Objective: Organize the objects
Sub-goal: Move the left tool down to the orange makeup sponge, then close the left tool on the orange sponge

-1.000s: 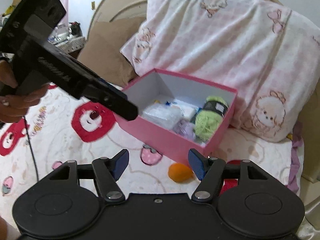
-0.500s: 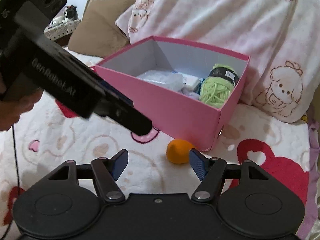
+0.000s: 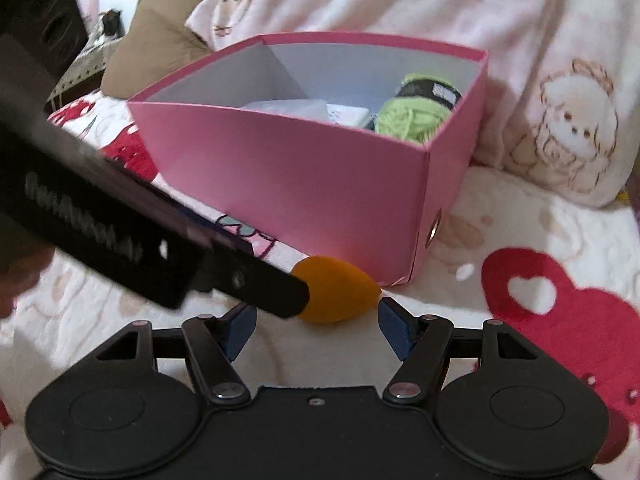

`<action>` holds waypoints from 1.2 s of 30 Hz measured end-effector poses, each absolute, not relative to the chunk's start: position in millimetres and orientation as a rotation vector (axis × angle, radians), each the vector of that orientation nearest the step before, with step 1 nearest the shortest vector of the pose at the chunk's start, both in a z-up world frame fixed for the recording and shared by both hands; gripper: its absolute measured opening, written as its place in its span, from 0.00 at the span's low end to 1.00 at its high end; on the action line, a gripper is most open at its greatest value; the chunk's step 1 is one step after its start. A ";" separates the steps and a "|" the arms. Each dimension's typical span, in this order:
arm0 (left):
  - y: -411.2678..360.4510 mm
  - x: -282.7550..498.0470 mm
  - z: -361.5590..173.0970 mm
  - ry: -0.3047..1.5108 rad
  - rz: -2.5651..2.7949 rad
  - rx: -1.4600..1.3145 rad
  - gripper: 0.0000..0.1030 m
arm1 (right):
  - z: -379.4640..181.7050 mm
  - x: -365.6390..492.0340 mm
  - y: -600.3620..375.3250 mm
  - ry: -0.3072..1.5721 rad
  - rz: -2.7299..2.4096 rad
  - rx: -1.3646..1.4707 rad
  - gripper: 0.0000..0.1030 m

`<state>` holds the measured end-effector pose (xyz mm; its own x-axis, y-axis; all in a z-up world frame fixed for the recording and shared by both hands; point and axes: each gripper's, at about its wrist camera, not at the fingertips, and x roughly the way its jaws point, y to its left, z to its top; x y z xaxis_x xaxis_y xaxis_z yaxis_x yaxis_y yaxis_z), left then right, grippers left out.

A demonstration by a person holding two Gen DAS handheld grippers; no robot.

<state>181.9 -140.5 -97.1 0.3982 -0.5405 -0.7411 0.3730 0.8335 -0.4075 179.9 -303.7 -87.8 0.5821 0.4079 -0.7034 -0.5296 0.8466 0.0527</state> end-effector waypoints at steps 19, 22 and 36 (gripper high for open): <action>-152.4 169.1 -97.3 0.967 -0.565 -0.133 0.31 | -91.8 168.1 -299.5 0.712 0.531 -0.147 0.54; -152.5 163.4 -91.4 0.977 -0.565 -0.117 0.31 | -87.1 162.4 -297.0 0.716 0.525 -0.151 0.52; -140.7 130.8 -65.6 1.047 -0.556 -0.101 0.31 | -59.8 122.6 -277.4 0.765 0.500 -0.154 0.51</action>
